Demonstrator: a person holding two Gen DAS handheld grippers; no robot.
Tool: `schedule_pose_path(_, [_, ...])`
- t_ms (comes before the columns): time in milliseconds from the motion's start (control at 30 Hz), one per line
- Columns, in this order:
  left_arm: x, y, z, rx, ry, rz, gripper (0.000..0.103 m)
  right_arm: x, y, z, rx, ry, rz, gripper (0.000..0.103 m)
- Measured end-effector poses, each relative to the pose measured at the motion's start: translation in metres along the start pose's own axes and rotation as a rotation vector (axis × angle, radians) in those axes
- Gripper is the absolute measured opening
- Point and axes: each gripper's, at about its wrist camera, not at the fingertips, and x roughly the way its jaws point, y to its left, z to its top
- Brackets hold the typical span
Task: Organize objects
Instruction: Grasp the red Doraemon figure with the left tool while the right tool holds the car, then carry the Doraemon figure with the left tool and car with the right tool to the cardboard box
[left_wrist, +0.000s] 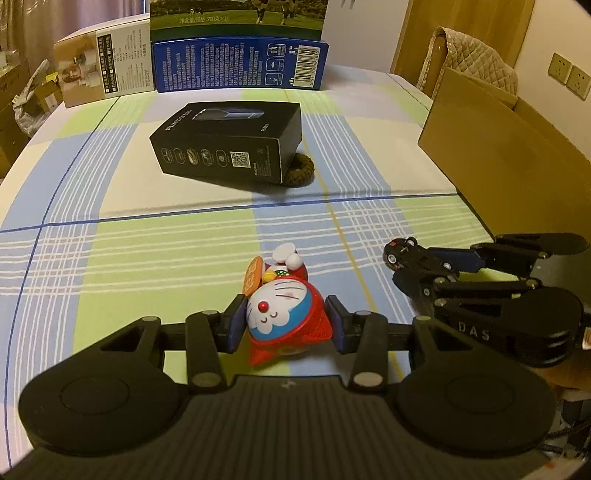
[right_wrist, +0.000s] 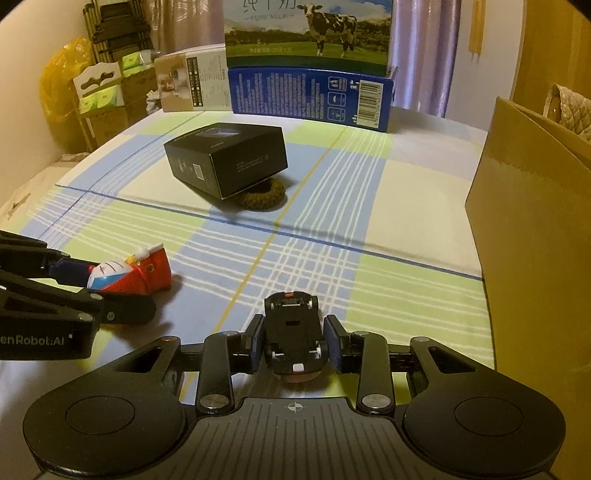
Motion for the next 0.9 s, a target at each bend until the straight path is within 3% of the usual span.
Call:
schedule_pose_path(600, [0.000, -0.002, -0.002, 0.011, -0.001, 0.004, 0.039, 0.000, 0.008, 0.003, -0.032, 0.001, -0.021, 0.029])
schedule_pose_path(900, [-0.010, -0.007, -0.001, 0.018, -0.024, -0.003, 0.039, -0.031, 0.004, 0.003, 0.052, -0.039, -0.023, 0.029])
